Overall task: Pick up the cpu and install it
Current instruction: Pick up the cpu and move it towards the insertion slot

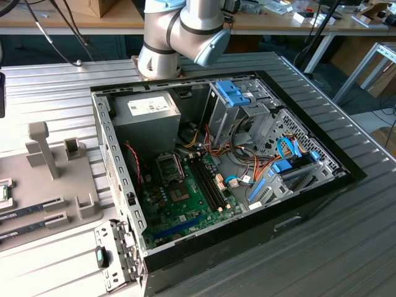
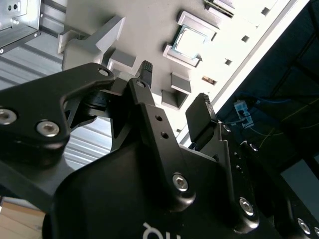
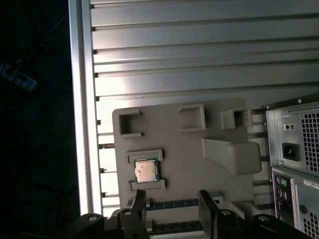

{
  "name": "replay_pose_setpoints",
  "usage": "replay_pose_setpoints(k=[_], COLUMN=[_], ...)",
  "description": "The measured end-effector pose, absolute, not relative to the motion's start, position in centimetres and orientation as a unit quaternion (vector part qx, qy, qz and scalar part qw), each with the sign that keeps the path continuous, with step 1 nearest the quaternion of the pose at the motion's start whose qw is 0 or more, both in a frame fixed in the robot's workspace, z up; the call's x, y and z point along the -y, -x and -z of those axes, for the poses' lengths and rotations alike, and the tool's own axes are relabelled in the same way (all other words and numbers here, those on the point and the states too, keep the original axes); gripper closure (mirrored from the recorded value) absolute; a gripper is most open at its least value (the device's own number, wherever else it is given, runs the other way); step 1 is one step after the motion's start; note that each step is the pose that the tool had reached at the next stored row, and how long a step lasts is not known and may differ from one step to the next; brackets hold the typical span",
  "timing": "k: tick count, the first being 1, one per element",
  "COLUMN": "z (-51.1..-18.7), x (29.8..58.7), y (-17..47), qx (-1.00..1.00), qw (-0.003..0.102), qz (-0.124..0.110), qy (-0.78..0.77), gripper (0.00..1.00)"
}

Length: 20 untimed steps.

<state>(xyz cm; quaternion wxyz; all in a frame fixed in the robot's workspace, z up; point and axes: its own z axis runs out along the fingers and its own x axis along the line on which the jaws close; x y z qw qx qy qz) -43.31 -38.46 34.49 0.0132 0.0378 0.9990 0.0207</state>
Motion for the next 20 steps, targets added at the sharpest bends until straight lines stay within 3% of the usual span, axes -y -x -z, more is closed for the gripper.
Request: replay_pose_setpoints(k=[20], z=[-33.3], x=[38.5], y=[43.4], qx=[-0.999], qw=[0.013], qz=[-0.021], qy=[-0.038], gripper=[0.46])
